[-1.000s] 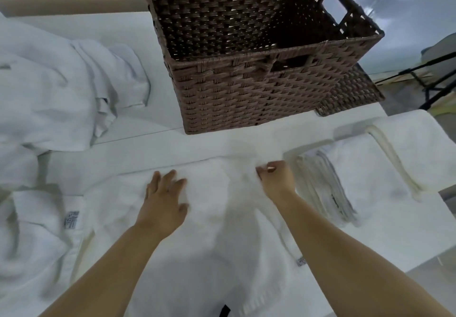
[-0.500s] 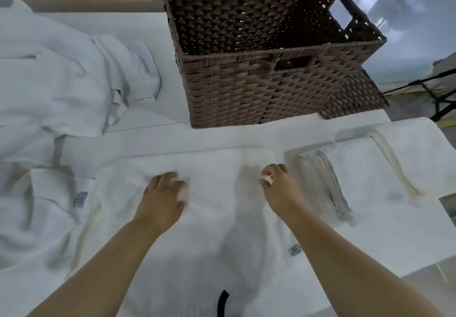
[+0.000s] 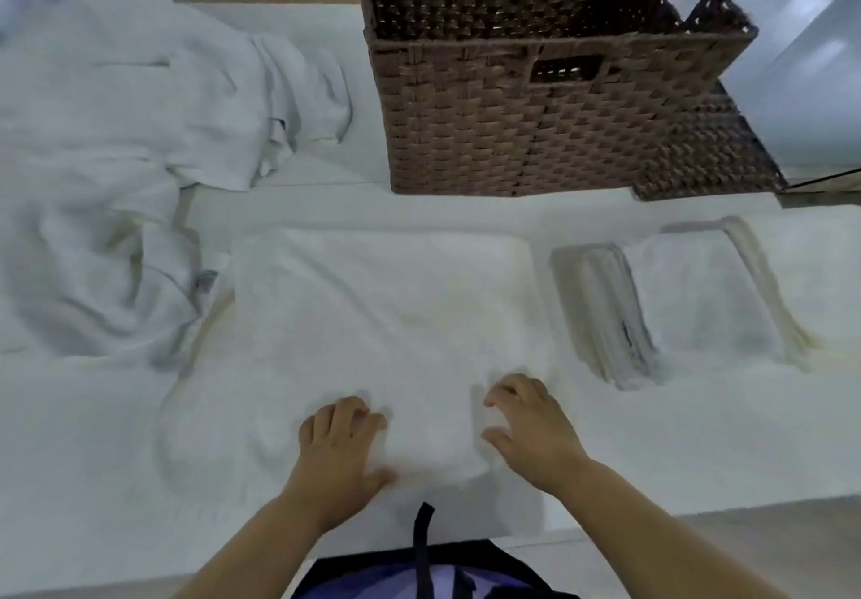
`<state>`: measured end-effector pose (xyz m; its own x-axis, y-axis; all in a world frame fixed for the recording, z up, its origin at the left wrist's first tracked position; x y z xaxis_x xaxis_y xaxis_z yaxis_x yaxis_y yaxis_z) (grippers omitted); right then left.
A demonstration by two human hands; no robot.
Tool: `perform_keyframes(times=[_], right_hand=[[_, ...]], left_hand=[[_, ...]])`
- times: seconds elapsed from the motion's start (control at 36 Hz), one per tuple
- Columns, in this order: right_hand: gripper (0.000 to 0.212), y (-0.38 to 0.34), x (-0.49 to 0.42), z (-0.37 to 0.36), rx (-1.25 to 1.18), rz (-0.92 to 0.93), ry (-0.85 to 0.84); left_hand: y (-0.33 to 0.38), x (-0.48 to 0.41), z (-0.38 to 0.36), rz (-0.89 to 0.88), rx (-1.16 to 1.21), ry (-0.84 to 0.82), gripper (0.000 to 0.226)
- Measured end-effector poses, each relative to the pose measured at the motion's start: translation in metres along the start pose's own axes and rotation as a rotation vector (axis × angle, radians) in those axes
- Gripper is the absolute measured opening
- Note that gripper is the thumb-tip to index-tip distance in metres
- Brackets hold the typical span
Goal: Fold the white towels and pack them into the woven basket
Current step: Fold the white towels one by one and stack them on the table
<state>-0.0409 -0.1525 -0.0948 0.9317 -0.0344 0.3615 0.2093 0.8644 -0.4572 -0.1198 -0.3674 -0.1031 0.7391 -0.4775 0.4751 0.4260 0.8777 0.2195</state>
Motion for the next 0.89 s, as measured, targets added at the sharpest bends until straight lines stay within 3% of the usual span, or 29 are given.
perform_keyframes(times=[0.11, 0.33, 0.5, 0.67, 0.78, 0.89], right_hand=[[0.045, 0.002, 0.009, -0.006, 0.017, 0.035, -0.009], [0.064, -0.001, 0.012, -0.012, 0.082, 0.035, -0.071], [0.059, -0.007, 0.009, -0.018, 0.094, -0.015, -0.044], [0.06, -0.011, 0.014, -0.014, 0.127, -0.222, 0.077], [0.047, -0.022, 0.036, -0.016, 0.131, -0.303, 0.213], [0.052, -0.031, 0.053, -0.043, 0.011, -0.441, 0.149]], left_hand=[[-0.003, 0.013, -0.004, 0.006, -0.016, -0.001, 0.071], [0.01, 0.026, 0.015, -0.192, -0.084, 0.166, 0.055], [0.007, 0.023, 0.023, -0.216, -0.005, 0.246, 0.041], [-0.013, 0.003, 0.016, -0.132, 0.045, 0.119, 0.038], [-0.02, -0.004, 0.015, -0.118, 0.078, 0.095, 0.039], [-0.022, -0.004, 0.012, -0.157, 0.067, 0.071, 0.04]])
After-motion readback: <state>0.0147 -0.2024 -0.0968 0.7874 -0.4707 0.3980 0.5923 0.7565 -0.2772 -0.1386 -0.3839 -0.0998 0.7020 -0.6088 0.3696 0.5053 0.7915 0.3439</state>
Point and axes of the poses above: each hand's wrist, its own x-axis away from the middle knuckle, its own z-axis out of the back of the hand, y = z × x, the point moved 8 cm from there along -x, towards the middle knuckle, and after that the axes turned 10 degrees about z, right-handed, at the moved point
